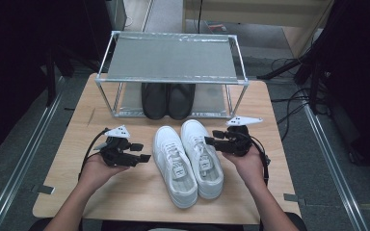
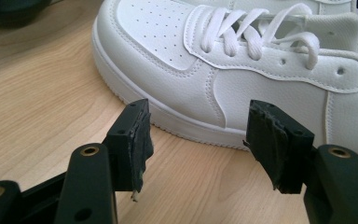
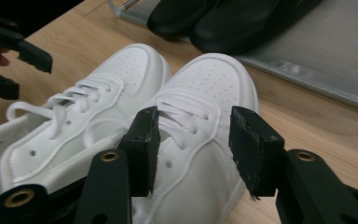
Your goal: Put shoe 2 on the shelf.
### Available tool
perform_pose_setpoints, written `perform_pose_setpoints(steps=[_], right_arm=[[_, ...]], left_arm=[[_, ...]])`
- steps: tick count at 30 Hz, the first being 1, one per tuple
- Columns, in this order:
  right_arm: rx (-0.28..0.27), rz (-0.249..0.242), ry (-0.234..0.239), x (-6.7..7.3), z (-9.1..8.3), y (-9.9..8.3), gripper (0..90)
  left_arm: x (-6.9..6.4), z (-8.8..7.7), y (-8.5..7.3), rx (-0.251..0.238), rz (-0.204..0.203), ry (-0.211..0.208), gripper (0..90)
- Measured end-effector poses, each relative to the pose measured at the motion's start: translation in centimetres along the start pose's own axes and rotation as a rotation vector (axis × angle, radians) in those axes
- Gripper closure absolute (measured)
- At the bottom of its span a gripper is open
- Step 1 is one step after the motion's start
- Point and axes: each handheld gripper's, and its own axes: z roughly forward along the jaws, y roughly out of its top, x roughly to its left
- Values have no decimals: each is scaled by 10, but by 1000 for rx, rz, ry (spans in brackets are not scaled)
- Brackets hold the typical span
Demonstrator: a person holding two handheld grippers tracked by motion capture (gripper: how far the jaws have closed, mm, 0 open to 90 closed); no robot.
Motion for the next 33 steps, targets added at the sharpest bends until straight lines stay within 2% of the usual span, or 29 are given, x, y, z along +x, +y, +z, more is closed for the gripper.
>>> perform_pose_setpoints(steps=[15,18,28,33], right_arm=[[0,-46,26,31,-5,1,515],[-1,-52,26,36,-5,-1,511],[5,-59,40,55,-4,-6,459],[10,-75,21,67,-2,-9,420]], left_arm=[[6,-1,4,-16,-1,11,393],[7,-1,5,-15,1,24,393],[8,4,14,-17,14,14,395],[9,7,17,-31,17,6,395]])
